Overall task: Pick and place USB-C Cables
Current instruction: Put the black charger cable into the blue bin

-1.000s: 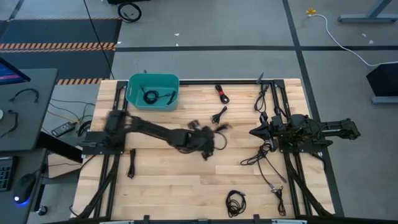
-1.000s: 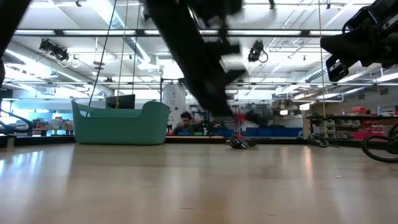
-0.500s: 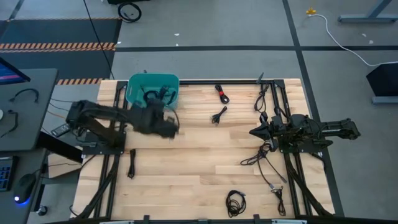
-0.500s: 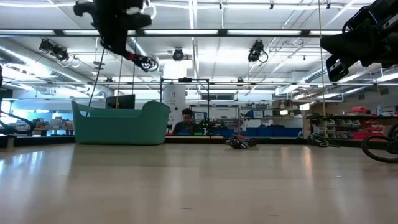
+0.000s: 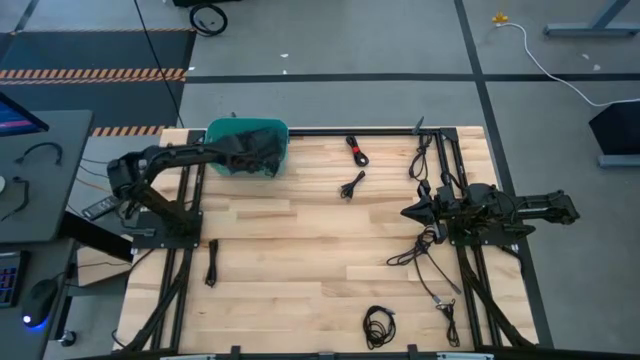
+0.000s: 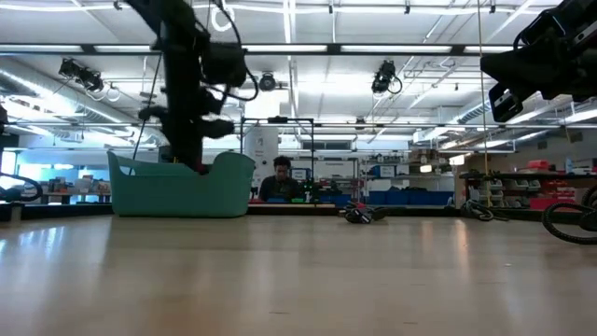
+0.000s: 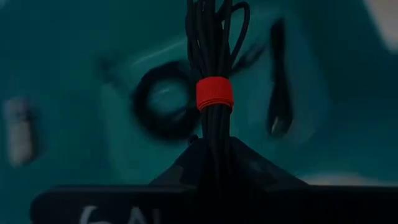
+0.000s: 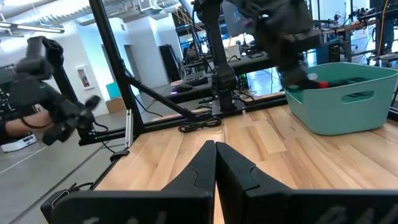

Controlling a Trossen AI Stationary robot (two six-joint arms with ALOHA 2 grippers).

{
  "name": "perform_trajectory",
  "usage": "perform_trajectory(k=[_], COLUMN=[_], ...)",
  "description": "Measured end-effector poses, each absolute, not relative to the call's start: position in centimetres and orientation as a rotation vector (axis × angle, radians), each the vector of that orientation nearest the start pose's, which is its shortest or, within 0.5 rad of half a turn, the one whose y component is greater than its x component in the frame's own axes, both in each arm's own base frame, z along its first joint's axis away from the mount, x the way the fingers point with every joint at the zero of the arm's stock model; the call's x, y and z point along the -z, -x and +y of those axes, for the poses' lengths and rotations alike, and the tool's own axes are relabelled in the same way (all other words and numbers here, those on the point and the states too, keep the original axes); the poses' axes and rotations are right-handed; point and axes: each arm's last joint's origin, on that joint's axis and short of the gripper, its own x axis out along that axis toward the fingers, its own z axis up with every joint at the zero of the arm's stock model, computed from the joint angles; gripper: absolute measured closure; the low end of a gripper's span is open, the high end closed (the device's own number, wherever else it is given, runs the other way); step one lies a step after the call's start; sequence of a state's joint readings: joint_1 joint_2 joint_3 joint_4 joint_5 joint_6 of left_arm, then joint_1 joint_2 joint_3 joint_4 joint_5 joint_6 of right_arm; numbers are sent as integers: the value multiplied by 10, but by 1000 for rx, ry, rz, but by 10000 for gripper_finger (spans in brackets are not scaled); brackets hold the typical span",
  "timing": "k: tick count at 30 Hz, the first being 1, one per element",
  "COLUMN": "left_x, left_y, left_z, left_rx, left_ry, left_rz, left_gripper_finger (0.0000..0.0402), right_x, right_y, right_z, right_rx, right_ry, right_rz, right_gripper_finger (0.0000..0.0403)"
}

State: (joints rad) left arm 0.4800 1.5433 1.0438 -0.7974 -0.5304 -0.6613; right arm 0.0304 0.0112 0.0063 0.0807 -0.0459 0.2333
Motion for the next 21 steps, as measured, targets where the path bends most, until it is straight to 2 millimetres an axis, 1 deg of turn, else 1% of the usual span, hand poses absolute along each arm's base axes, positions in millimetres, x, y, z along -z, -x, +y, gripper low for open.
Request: perform_trajectory(k=[2, 4, 6, 8, 10, 13, 16, 19, 21], left_x=[-205, -200, -195, -190, -187, -186, -195, -218, -235], left_y=[-241, -240, -238, -234, -230, -227, -225, -226, -224], left_z=[156, 165, 170, 172, 174, 177, 177, 173, 163], left_rx=[-1256, -1253, -1251, -1262, -1273, -1236, -1172, -1136, -1107], left_ry=[537, 574, 595, 604, 613, 632, 629, 586, 546], left_rz=[923, 845, 800, 802, 809, 841, 868, 824, 782], left_gripper_finger=[342, 340, 338, 330, 311, 266, 218, 179, 163], right_x=[-173, -173, -173, -173, -173, -173, -173, -173, -173], right_y=[-98, -98, -98, -98, -98, -98, -98, -98, -98], right_z=[4, 4, 4, 4, 4, 4, 4, 4, 4], right_rx=[-84, -85, -84, -85, -84, -84, -84, -84, -85], right_ry=[-232, -233, -232, -233, -232, -233, -233, -233, -233], right_rz=[-67, -67, -67, -67, -67, -67, -67, -67, -67], right_gripper_finger=[390, 390, 390, 390, 390, 390, 390, 390, 390])
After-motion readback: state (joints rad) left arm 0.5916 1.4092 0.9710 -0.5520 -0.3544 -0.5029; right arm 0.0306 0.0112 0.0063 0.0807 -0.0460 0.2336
